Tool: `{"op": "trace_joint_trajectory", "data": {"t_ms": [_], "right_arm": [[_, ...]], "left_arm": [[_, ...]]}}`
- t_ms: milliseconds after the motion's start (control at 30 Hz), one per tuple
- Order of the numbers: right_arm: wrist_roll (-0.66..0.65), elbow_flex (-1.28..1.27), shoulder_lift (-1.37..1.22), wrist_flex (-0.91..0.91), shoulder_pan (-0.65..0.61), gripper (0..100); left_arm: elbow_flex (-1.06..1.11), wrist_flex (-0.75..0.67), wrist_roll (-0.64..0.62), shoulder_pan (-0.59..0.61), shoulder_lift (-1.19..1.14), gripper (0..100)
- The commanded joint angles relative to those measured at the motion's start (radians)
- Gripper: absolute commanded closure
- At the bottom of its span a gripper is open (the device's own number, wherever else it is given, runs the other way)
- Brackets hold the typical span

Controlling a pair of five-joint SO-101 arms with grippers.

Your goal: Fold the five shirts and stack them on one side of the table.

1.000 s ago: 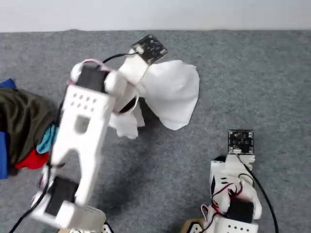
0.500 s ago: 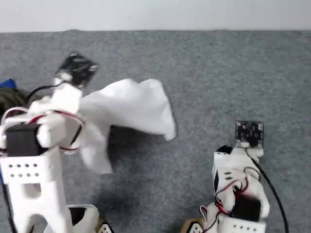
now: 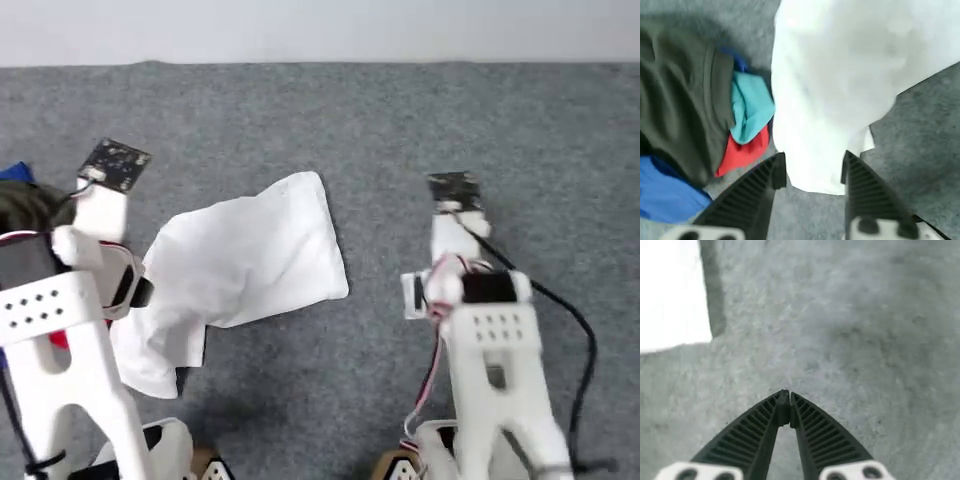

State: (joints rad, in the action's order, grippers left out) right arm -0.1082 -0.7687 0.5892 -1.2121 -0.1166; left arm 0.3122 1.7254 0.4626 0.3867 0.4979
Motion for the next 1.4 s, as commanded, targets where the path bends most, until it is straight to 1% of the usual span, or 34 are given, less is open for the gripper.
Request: {"op": "trace_joint_trajectory", "data": {"t_ms": [0,100,200,267,367,467,600,767,933,1233,1367], "right_arm": [[-0.137,0.138,-0.136,0.010,-0.059,99.1],[-0.147,0.221,-0.226,0.010,-0.119,99.0],[-0.150,0.299,-0.312,0.010,-0.189,98.1],[-0.146,0.347,-0.375,0.010,-0.229,92.4],[-0.144,0.420,-0.467,0.016,-0.265,79.8],[-0.087,0.516,-0.556,0.038,-0.271,73.5],[-0.035,0.644,-0.697,0.134,-0.266,72.7],[-0.034,0.812,-0.903,0.248,-0.272,72.7],[-0.034,1.036,-1.122,0.291,-0.272,72.7],[-0.035,1.554,-1.537,0.268,-0.271,72.8],[-0.034,1.775,-1.633,0.119,-0.283,72.8]], "left_arm": [[-0.050,-0.038,0.006,0.049,0.005,81],[-0.085,-0.044,-0.003,0.074,0.029,81],[-0.091,-0.044,-0.032,0.074,0.068,81],[-0.090,-0.044,-0.038,0.072,0.083,81],[-0.090,-0.044,-0.058,0.072,0.092,81],[-0.090,-0.044,-0.107,0.072,0.092,81],[-0.090,-0.043,-0.150,0.069,0.092,81],[-0.090,-0.028,-0.183,0.068,0.094,81],[-0.090,0.008,-0.184,0.072,0.094,81],[-0.091,0.020,-0.184,0.074,0.094,81],[-0.091,0.020,-0.184,0.074,0.094,81]]}}
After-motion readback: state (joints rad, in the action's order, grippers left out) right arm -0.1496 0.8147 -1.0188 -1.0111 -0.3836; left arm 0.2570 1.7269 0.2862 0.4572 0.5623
